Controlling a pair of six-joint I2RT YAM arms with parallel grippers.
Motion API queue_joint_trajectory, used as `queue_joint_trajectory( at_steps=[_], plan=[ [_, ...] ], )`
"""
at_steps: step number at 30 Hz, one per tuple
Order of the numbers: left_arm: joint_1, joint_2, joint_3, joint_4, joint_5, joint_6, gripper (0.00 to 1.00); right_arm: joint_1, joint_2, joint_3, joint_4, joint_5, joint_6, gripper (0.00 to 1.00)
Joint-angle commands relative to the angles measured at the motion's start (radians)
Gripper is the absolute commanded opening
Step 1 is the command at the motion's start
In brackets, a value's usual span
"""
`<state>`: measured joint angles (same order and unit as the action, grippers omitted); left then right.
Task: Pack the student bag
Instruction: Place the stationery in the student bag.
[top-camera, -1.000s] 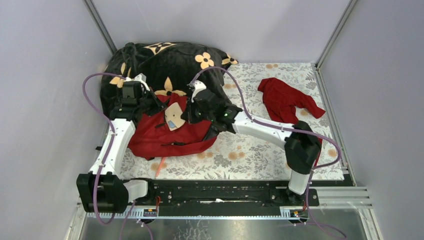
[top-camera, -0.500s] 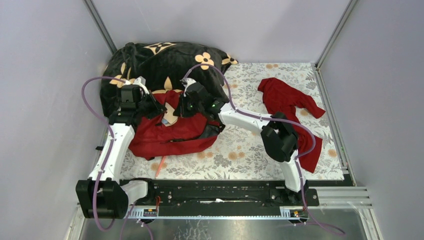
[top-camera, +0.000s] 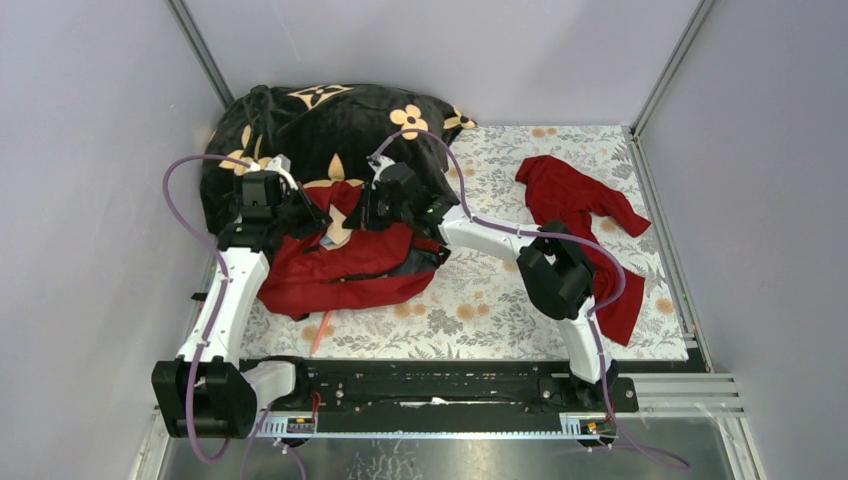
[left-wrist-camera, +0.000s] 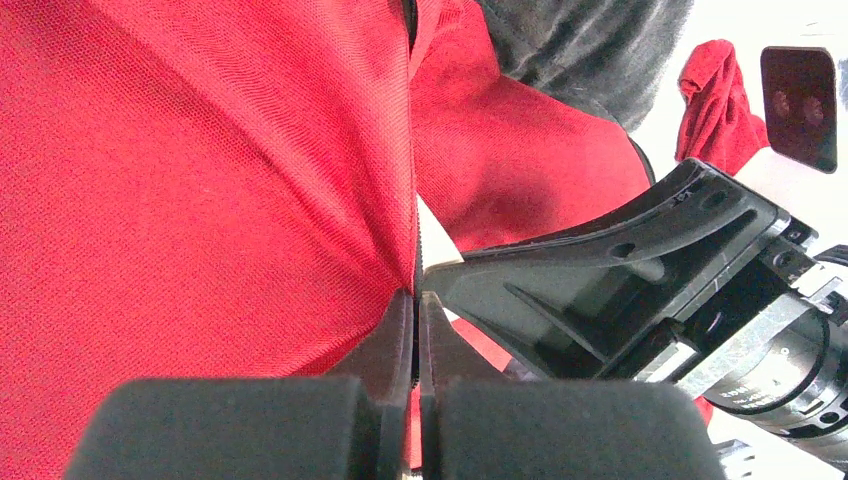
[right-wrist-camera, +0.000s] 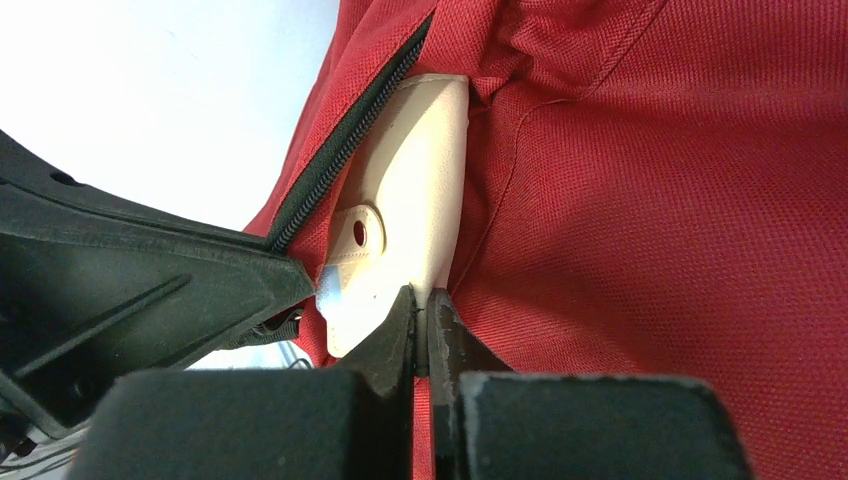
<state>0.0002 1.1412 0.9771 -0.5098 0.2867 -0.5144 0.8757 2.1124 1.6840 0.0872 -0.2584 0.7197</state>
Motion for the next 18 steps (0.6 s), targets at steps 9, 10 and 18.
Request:
queue_joint_trajectory(
  at_steps=[9,10,18],
  plan=[
    [-0.002,-0.042,0.088,-0.094,-0.056,0.039,0.00,-0.005,-0.184,-0.104,0.153,-0.029,0.086,0.00],
    [-0.002,-0.049,0.091,-0.095,-0.069,0.038,0.00,-0.004,-0.196,-0.113,0.136,-0.014,0.078,0.00],
    [-0.002,-0.081,0.091,-0.072,-0.051,0.055,0.00,-0.005,-0.111,0.002,0.054,0.014,0.011,0.00]
  ],
)
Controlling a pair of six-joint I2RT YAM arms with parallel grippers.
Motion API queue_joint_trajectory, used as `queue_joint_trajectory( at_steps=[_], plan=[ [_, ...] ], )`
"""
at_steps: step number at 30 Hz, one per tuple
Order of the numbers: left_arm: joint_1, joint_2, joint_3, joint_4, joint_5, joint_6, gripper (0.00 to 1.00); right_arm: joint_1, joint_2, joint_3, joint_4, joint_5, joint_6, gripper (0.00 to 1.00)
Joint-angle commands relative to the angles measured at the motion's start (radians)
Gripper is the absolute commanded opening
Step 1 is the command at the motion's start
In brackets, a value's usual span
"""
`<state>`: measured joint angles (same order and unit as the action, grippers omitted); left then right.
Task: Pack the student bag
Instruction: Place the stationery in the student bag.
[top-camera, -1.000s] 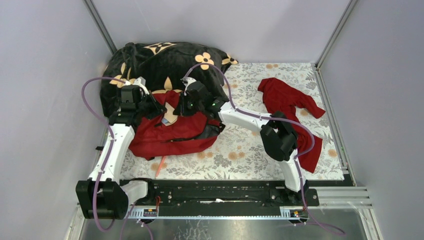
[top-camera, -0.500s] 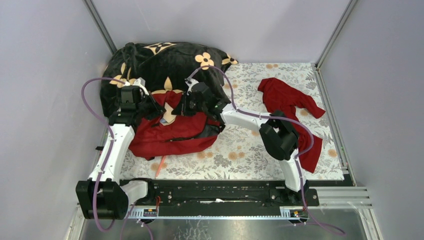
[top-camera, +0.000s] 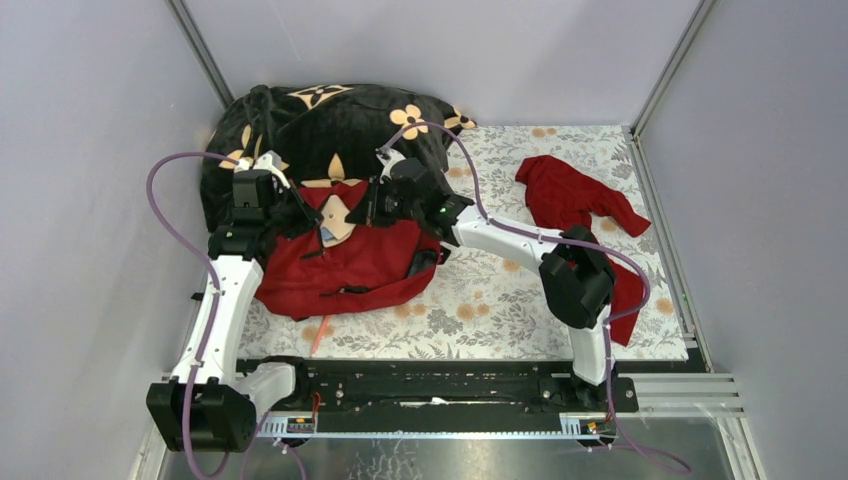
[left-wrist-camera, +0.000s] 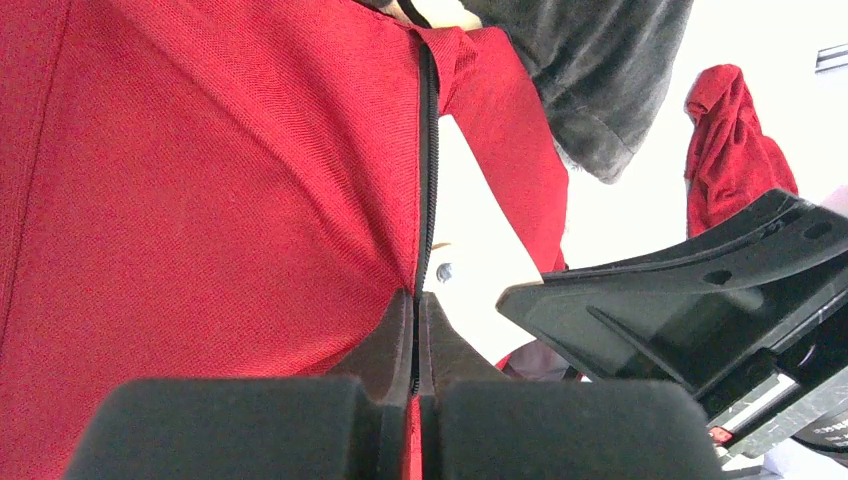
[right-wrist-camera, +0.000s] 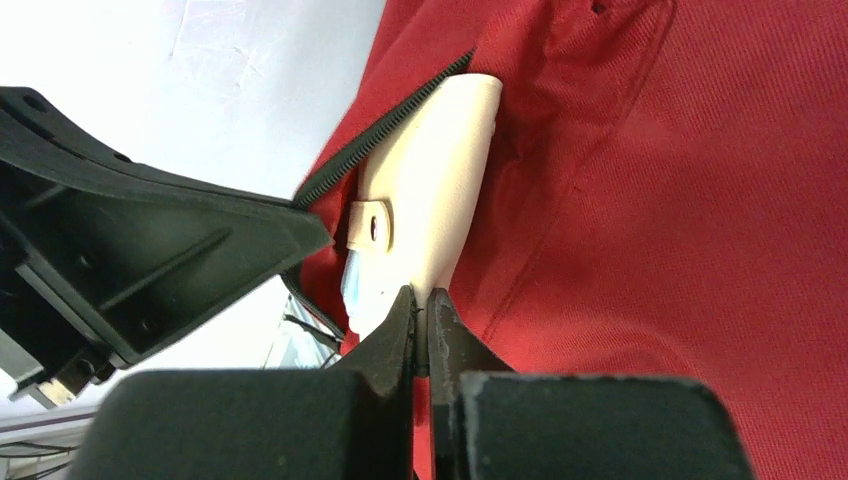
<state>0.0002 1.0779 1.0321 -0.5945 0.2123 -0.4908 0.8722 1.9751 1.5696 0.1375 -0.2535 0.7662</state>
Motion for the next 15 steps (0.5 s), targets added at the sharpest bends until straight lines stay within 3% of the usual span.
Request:
queue_joint_trajectory(
  at_steps=[1,6,15],
  plan=[
    [-0.002,-0.016,0.035,0.014,0.035,0.034,0.00,-0.001,0.059,0.156,-0.011,0.004,-0.039,0.00],
    [-0.002,-0.010,0.045,0.023,0.092,0.038,0.00,-0.002,0.190,0.346,-0.090,-0.015,-0.043,0.00],
    [-0.002,0.005,0.038,0.062,0.174,0.013,0.00,0.025,0.345,0.541,-0.171,-0.037,-0.020,0.00]
  ],
)
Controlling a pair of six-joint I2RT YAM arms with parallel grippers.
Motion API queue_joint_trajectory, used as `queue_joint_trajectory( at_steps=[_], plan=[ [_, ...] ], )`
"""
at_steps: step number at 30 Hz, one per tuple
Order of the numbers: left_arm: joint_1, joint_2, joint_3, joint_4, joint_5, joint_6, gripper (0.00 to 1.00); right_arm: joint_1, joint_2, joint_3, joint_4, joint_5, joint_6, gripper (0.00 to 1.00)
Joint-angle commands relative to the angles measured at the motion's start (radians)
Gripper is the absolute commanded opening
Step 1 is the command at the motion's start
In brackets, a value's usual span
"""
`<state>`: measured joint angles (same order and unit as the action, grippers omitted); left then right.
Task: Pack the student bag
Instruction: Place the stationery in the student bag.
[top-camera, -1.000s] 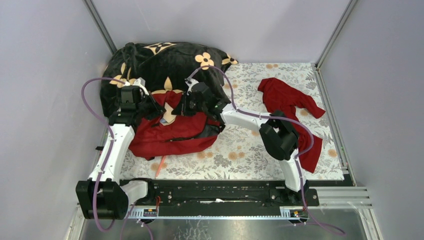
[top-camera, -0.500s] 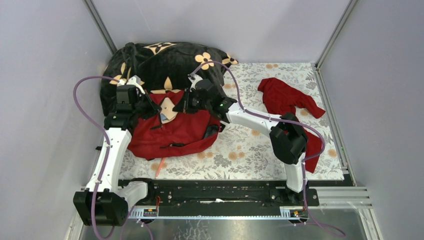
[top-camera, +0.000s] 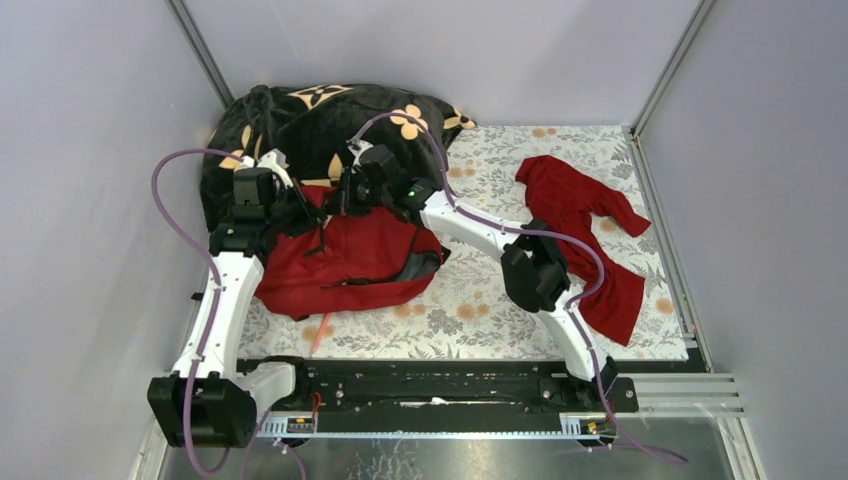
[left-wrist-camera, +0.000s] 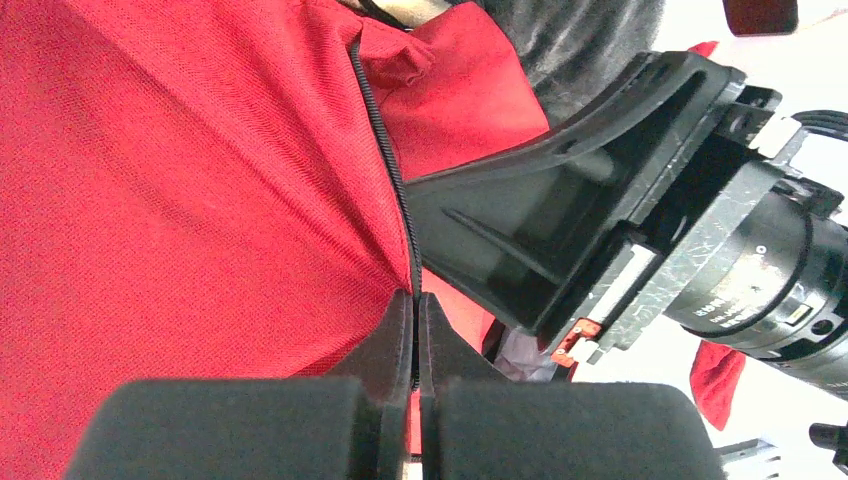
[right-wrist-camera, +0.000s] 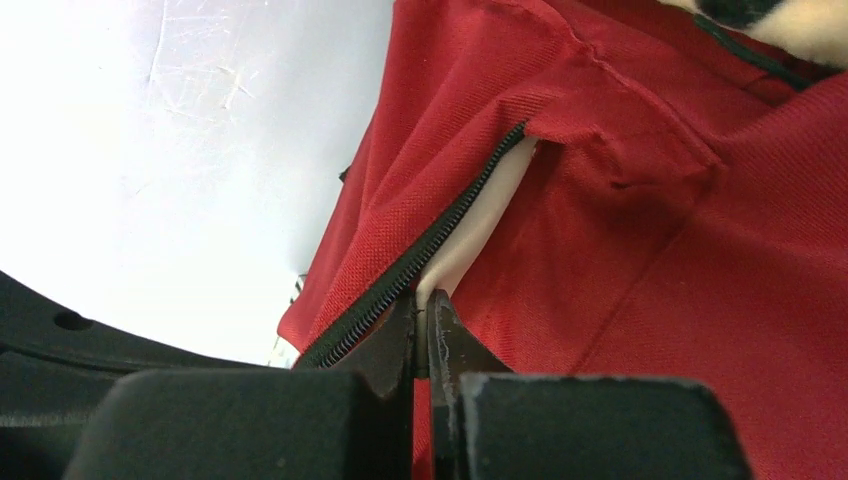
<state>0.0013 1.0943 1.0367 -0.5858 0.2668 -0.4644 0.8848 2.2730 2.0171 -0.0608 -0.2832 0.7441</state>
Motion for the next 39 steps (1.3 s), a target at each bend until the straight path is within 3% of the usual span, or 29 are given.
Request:
queue_joint_trajectory(
  at_steps=[1,5,7,8,9,11,15,21,23,25,28,39],
  plan=[
    [-0.003,-0.010,0.033,0.054,0.121,-0.015,0.00,0.014,0.044,0.082,0.065,-0.032,0.012,0.00],
    [-0.003,-0.010,0.027,0.061,0.104,-0.027,0.00,0.019,-0.009,-0.028,0.219,-0.138,0.029,0.05],
    [-0.003,-0.010,0.025,0.066,0.100,-0.037,0.00,0.019,-0.039,-0.073,0.215,-0.132,0.023,0.19],
    [-0.003,-0.009,0.025,0.068,0.092,-0.042,0.00,0.018,-0.064,-0.107,0.217,-0.115,0.016,0.37],
    [-0.003,-0.008,0.025,0.068,0.085,-0.046,0.00,0.017,-0.090,-0.143,0.215,-0.095,0.007,0.47],
    [-0.002,-0.009,0.025,0.066,0.072,-0.049,0.00,0.017,-0.146,-0.213,0.219,-0.057,-0.010,0.59],
    [-0.003,-0.004,0.022,0.062,0.063,-0.046,0.00,0.003,-0.249,-0.325,0.246,-0.029,-0.012,0.66],
    [-0.003,0.004,0.010,0.058,0.057,-0.035,0.00,-0.025,-0.381,-0.479,0.310,-0.008,0.006,0.67],
    [-0.003,0.005,0.005,0.054,0.053,-0.034,0.00,-0.027,-0.400,-0.496,0.305,0.002,-0.004,0.58],
    [-0.003,0.003,0.005,0.055,0.055,-0.031,0.00,-0.027,-0.397,-0.490,0.284,0.022,-0.006,0.40],
    [-0.003,-0.004,0.013,0.047,0.055,-0.028,0.00,-0.026,-0.326,-0.415,0.237,0.024,-0.003,0.21],
    [-0.002,-0.024,0.016,0.043,0.082,-0.040,0.00,0.024,0.056,0.034,0.107,-0.135,0.082,0.15]
  ],
)
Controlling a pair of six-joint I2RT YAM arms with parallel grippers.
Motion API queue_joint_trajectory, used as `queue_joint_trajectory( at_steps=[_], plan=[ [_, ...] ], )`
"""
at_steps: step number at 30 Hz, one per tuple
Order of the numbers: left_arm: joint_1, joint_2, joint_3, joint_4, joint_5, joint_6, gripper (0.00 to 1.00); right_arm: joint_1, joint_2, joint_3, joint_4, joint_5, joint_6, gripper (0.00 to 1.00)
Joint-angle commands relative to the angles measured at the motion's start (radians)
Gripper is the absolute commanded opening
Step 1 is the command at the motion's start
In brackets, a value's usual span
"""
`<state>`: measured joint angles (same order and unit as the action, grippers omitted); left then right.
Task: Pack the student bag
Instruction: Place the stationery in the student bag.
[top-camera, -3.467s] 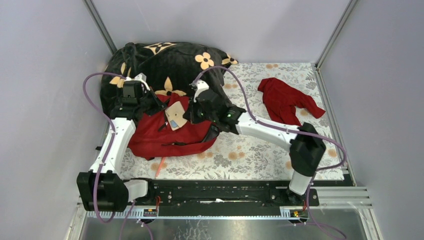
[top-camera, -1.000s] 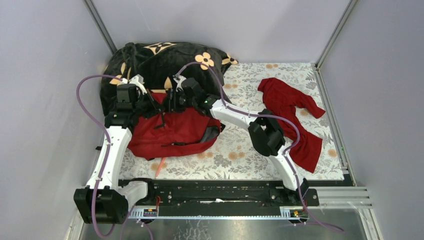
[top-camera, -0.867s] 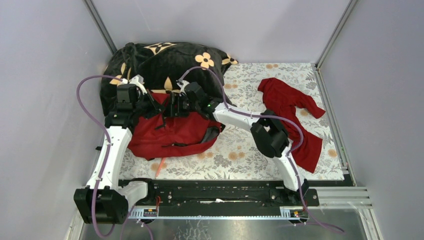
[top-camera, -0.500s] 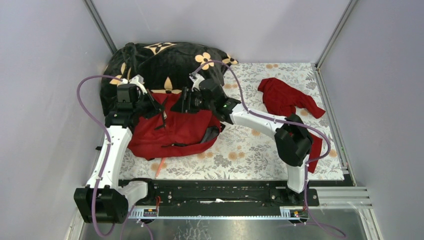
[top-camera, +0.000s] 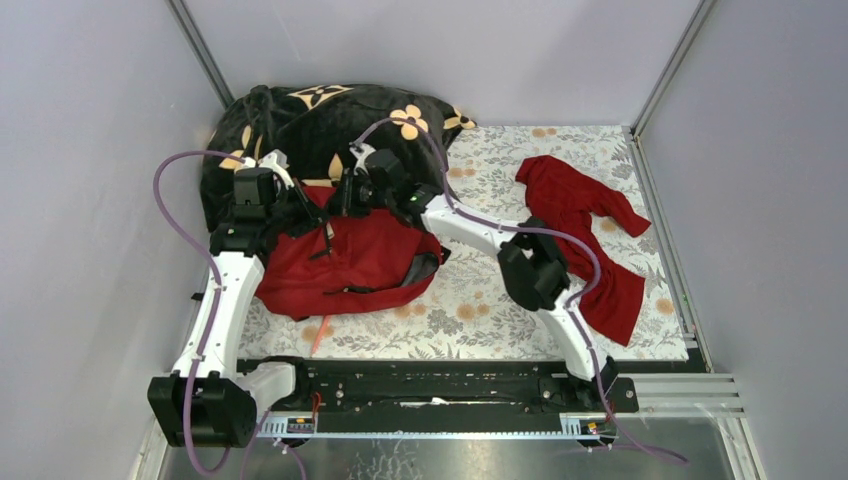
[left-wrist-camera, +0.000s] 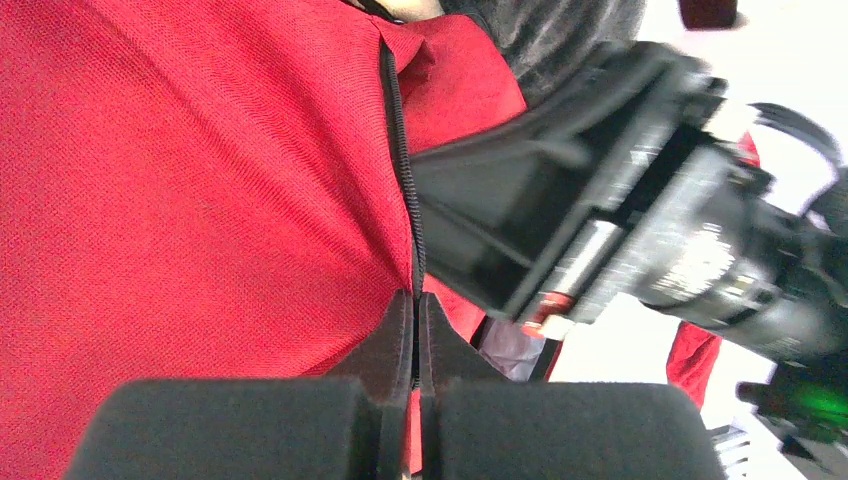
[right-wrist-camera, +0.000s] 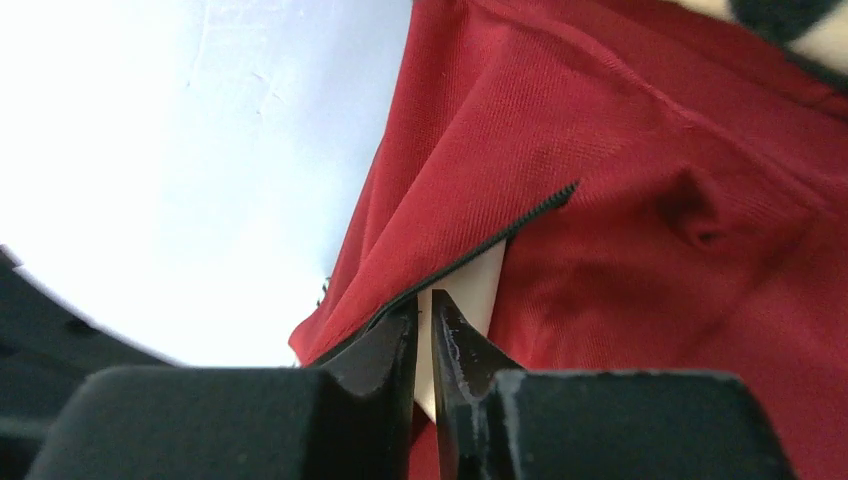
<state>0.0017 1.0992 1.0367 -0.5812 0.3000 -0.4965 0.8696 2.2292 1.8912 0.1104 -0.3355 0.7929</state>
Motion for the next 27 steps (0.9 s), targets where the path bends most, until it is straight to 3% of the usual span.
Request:
queue_joint_trajectory(
  at_steps=[1,5,14,20,27],
  plan=[
    [-0.002,-0.031,0.020,0.039,0.049,-0.008,0.00,0.046,0.113,0.180,-0.065,-0.091,0.041,0.15],
    [-0.003,-0.033,0.024,0.038,0.050,-0.006,0.00,0.053,0.075,0.126,-0.036,-0.112,0.035,0.13],
    [-0.003,-0.021,-0.017,0.064,0.047,-0.013,0.00,0.001,-0.251,-0.288,0.200,-0.020,0.030,0.17],
    [-0.003,-0.014,-0.059,0.100,0.043,-0.018,0.00,-0.014,-0.386,-0.453,0.214,-0.001,0.019,0.19],
    [-0.026,0.056,-0.057,0.094,-0.058,0.011,0.00,-0.015,-0.673,-0.825,0.166,0.177,-0.043,0.30]
  ],
)
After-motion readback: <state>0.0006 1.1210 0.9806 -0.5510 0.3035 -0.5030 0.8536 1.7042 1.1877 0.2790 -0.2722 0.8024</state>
